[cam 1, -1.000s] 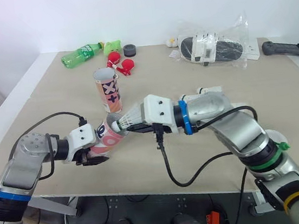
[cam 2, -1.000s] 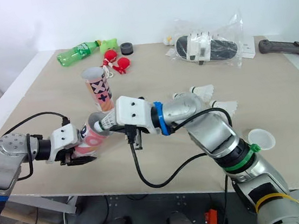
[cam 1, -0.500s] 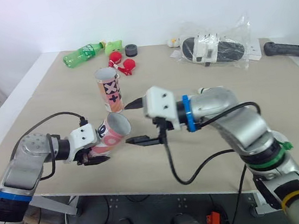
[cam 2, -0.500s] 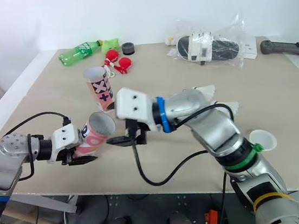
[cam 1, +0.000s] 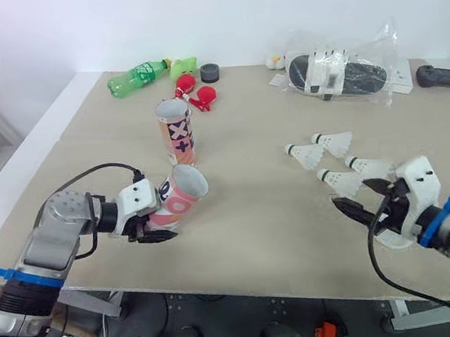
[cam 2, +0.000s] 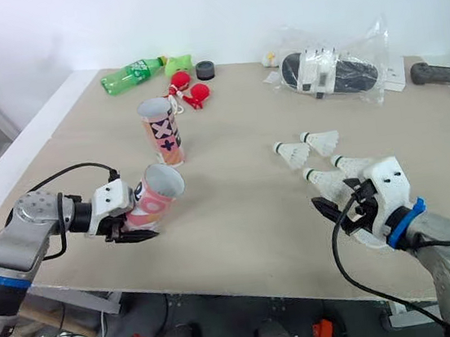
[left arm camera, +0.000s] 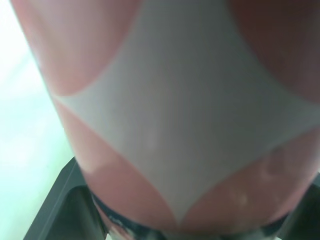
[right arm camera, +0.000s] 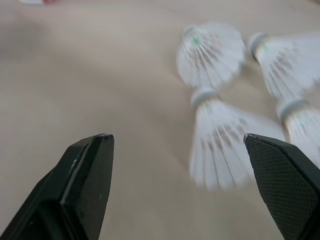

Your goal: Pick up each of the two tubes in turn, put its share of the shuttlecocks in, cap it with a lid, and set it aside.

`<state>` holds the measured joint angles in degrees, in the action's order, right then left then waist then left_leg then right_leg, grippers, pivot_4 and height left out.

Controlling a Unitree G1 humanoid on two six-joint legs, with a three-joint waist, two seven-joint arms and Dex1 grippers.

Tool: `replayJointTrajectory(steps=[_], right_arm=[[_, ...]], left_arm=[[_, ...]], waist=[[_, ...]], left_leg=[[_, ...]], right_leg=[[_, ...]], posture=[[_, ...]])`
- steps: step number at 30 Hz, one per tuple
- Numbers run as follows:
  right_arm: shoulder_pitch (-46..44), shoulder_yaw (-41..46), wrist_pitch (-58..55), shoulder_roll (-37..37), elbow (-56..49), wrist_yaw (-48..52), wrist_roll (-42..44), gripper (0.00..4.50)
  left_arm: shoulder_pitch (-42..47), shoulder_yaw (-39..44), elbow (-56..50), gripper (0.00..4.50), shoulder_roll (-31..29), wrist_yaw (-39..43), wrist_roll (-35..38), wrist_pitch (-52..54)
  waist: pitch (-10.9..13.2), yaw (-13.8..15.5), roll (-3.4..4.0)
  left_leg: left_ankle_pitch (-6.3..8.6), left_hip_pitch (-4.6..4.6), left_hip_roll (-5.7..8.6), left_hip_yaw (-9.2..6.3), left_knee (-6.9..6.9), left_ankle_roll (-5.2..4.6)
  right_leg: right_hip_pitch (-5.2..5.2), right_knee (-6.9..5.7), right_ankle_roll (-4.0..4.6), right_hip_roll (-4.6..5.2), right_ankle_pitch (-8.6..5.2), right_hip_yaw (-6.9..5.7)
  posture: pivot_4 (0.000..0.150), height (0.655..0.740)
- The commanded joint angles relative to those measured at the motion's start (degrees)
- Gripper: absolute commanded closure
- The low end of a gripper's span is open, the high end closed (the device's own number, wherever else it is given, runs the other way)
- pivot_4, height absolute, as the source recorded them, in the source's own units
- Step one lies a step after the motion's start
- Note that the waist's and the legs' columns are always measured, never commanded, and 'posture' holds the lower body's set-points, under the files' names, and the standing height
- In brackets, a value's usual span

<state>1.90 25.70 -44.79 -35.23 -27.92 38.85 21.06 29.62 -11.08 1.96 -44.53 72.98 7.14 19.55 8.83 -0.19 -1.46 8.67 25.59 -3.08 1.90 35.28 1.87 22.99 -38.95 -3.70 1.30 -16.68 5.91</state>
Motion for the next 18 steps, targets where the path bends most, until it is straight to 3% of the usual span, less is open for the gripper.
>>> replayJointTrajectory(steps=[1,7,12,18], right_arm=[[0.68,0.54,2.58,0.14,-1.06,-1.94,-0.26,0.04],[-0.49,-4.95,6.42,0.98,5.33,-6.38,-4.27,0.04],[-8.91,-11.07,12.23,3.48,16.84,-7.88,-6.76,0.04],[-14.20,-14.64,15.08,4.28,23.09,-7.01,-7.06,0.04]], left_arm=[[0.05,-2.50,1.32,1.49,0.97,0.71,-0.85,-1.19],[0.63,-2.80,1.95,1.49,1.43,0.93,-1.13,-1.68],[-0.17,-2.61,0.68,1.49,1.28,0.60,-1.00,-1.18],[-1.06,-2.12,-0.30,1.49,0.90,-0.10,-0.89,-0.56]], waist=[[0.01,0.00,-0.02],[0.02,0.00,-0.04],[0.02,-0.08,-0.02],[0.03,0.09,-0.01]], left_leg=[[0.00,0.00,0.02,-0.04,0.03,0.00],[-0.01,-0.05,0.10,-0.13,0.14,-0.01],[-0.03,-0.03,0.14,-0.17,0.14,-0.05],[-0.06,0.01,0.20,-0.23,0.09,-0.09]], right_leg=[[-0.02,0.00,-0.01,0.00,0.03,0.00],[0.04,0.05,-0.01,0.06,0.09,0.00],[-0.18,0.06,0.04,0.04,0.11,0.02],[-0.28,0.05,0.14,0.04,0.08,-0.02]], posture=[[0.150,0.7400],[0.150,0.7400],[0.150,0.7400],[0.150,0.7400]])
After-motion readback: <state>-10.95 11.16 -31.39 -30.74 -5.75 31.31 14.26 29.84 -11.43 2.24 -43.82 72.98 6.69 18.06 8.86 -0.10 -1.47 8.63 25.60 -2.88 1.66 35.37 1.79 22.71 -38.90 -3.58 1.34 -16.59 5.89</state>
